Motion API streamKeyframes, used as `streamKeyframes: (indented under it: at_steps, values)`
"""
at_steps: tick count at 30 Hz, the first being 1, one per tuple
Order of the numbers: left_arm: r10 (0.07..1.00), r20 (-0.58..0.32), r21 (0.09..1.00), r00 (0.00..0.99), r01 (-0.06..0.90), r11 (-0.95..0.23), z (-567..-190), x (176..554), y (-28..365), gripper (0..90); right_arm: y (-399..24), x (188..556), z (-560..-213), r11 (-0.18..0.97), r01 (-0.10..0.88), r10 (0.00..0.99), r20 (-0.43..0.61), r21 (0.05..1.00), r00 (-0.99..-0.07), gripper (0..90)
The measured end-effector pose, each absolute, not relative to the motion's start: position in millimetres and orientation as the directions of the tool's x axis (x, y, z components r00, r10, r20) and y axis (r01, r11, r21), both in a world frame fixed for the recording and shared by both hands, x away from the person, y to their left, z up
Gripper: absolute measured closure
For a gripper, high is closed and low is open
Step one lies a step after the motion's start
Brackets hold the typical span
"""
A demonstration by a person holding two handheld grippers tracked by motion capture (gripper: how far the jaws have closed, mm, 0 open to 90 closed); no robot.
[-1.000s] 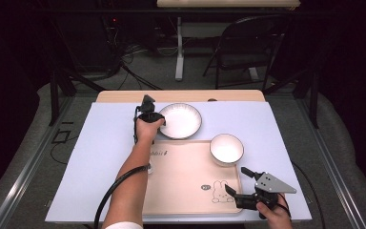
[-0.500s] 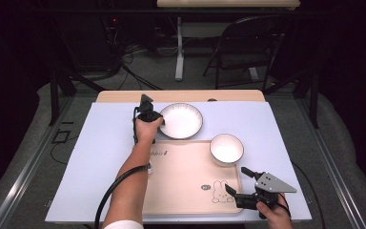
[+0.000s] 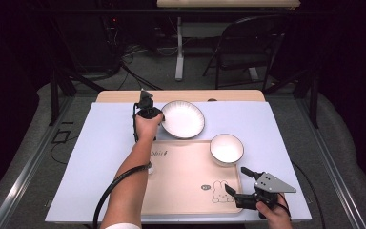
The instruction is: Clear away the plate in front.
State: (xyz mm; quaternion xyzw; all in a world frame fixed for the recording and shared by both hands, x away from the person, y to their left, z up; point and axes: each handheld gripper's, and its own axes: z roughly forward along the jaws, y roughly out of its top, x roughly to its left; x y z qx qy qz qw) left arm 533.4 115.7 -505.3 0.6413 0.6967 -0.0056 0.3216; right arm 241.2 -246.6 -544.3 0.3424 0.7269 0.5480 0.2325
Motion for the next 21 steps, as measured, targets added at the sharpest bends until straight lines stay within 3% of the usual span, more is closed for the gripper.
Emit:
streamKeyframes:
  at_steps: [11,21]
  values:
    - [0.927,-0.37,0.441,0.062,0.89,0.117,-478.6,531.1,102.5,84.3,-246.9,240.0,-543.4,0.169,0.237,0.751,0.031,0.957,-0.66,14.4]
    - [0.93,-0.349,0.481,0.116,0.874,0.072,-440.9,518.0,121.9,83.7,-246.8,240.3,-543.3,0.168,0.236,0.752,0.03,0.957,-0.658,14.4]
